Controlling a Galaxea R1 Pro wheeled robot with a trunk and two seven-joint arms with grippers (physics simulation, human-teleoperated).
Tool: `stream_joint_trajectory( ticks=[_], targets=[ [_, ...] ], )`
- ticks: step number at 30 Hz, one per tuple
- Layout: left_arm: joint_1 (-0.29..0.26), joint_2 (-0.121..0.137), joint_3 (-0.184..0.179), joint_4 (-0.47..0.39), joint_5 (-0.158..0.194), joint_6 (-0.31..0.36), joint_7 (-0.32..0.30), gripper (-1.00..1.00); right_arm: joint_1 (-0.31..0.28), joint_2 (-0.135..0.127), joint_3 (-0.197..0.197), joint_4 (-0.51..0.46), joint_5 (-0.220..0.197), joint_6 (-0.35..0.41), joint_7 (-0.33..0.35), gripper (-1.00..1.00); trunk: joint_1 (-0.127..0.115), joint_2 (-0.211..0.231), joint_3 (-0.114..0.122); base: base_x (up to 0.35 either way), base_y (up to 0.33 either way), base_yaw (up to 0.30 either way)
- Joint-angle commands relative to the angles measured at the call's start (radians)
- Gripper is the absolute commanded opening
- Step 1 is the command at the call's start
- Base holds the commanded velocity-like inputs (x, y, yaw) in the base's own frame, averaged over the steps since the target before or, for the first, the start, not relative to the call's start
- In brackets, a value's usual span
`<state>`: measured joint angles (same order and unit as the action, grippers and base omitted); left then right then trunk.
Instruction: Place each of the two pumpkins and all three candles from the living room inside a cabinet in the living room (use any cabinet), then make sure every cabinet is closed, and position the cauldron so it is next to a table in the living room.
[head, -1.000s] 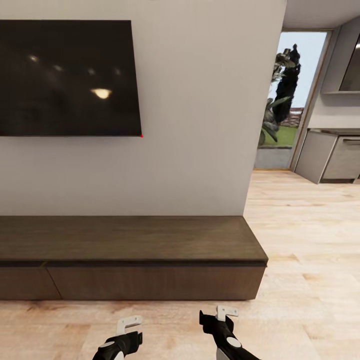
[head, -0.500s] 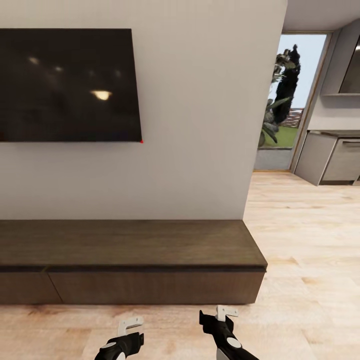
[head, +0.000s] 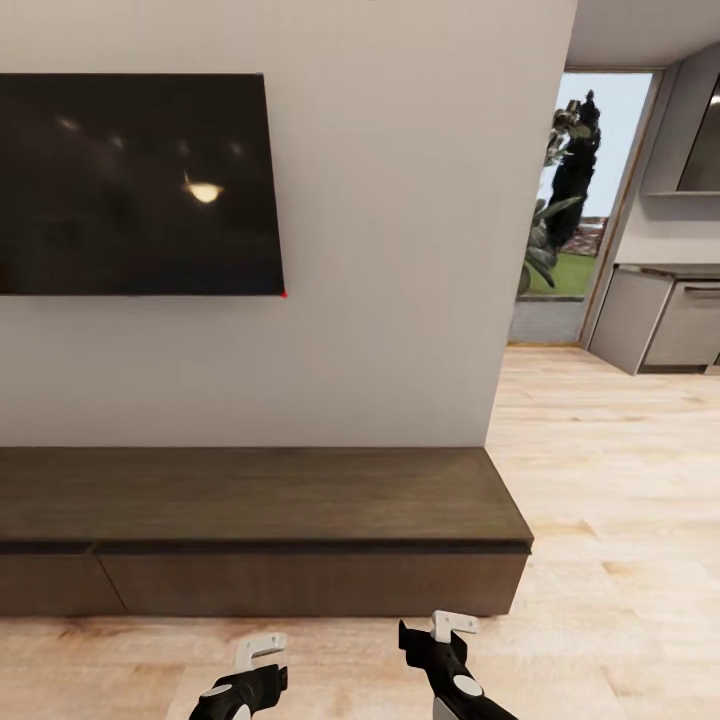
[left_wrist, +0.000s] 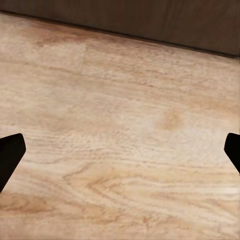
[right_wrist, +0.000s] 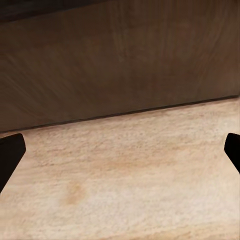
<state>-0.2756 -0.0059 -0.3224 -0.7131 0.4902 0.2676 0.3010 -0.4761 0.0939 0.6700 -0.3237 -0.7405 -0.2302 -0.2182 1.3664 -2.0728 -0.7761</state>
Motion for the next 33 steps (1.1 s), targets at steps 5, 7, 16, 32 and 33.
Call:
stream_joint_trajectory(
  ticks=[5,7,16,32,33],
  targets=[
    [-0.001,0.0,-0.004,-0.002,0.01,0.002,0.009,1.0,-0.001,0.0,0.009,0.0,-0.009,-0.005,-0.006,1.0,-0.019,0.035,0.015,0.0,0.0,0.0],
    [-0.001,0.0,-0.004,-0.002,0.01,0.002,0.009,1.0,-0.001,0.0,0.009,0.0,-0.009,-0.005,-0.005,1.0,-0.027,0.049,0.021,0.0,0.0,0.0],
    [-0.001,0.0,-0.003,-0.002,0.01,0.002,0.009,1.0,-0.001,0.0,0.01,0.001,-0.01,-0.004,-0.006,1.0,-0.062,0.112,0.049,0.0,0.0,0.0],
    [-0.001,0.002,-0.003,-0.002,0.008,0.002,0.01,1.0,-0.001,0.0,0.011,0.002,-0.01,-0.001,-0.005,1.0,-0.123,0.224,0.099,0.0,0.0,0.0],
    [-0.001,0.002,-0.004,-0.002,0.007,0.002,0.01,1.0,-0.001,0.0,0.011,0.002,-0.01,-0.001,-0.005,1.0,-0.127,0.231,0.102,0.0,0.0,0.0]
  ],
)
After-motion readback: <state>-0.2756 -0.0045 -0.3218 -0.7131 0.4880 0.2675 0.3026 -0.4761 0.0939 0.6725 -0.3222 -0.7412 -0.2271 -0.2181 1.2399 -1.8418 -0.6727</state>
